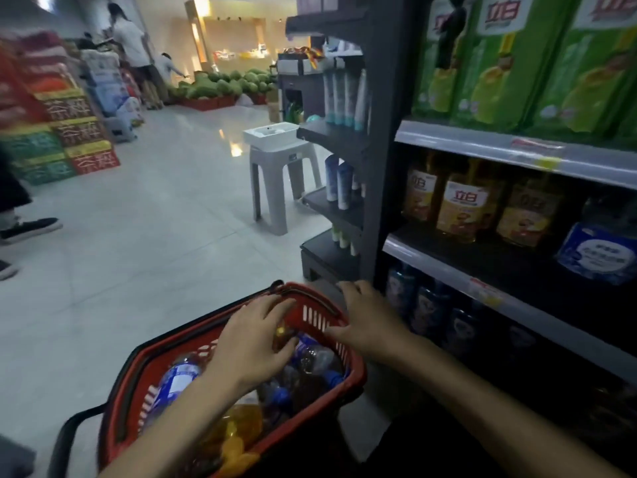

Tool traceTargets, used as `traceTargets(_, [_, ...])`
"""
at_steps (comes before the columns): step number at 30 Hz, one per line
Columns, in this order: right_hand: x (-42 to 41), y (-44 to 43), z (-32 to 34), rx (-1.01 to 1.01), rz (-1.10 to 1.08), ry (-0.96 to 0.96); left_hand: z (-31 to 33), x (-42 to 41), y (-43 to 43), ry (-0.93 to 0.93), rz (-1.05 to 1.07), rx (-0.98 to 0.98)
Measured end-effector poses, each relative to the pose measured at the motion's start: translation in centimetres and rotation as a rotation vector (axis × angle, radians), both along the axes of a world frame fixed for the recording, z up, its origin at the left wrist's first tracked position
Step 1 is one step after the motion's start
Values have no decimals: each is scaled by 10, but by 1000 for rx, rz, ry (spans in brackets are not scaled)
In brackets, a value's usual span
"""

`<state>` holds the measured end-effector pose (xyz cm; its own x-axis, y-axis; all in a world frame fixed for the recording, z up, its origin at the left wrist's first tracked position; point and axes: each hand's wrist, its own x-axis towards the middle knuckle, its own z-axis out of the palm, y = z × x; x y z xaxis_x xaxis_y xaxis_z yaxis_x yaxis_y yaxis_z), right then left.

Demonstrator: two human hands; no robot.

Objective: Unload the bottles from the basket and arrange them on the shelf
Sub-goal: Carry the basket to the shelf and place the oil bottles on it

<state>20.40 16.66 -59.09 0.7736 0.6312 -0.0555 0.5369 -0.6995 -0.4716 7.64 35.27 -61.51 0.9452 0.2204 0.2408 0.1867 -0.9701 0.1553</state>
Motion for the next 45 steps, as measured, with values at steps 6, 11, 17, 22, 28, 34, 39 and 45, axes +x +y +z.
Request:
traceTargets(6, [-46,45,-48,-194,249,120,-58,-76,44,139,173,-56])
traceTargets(11, [-72,77,-63,-336,434,190,-75,-93,44,340,345,-76])
traceTargets(17, [-77,84,-59,-416,481,162,-88,-58,25,485,552,-61])
traceTargets(22, [-57,81,-82,-488,426,155,-87,-24,16,727,700,-160])
traceTargets(28, [-53,74,-95,-605,402,222,-94,-6,13,771,834,-152])
traceTargets(34, [-59,70,-92,-619,373,249,-97,-5,11,744,870,-165])
traceTargets(39, [-64,64,-89,-609,363,233,-90,-11,12,701,856,-189])
traceTargets(45, [-64,54,-92,-545,336,231,-79,-18,24,666,787,-209])
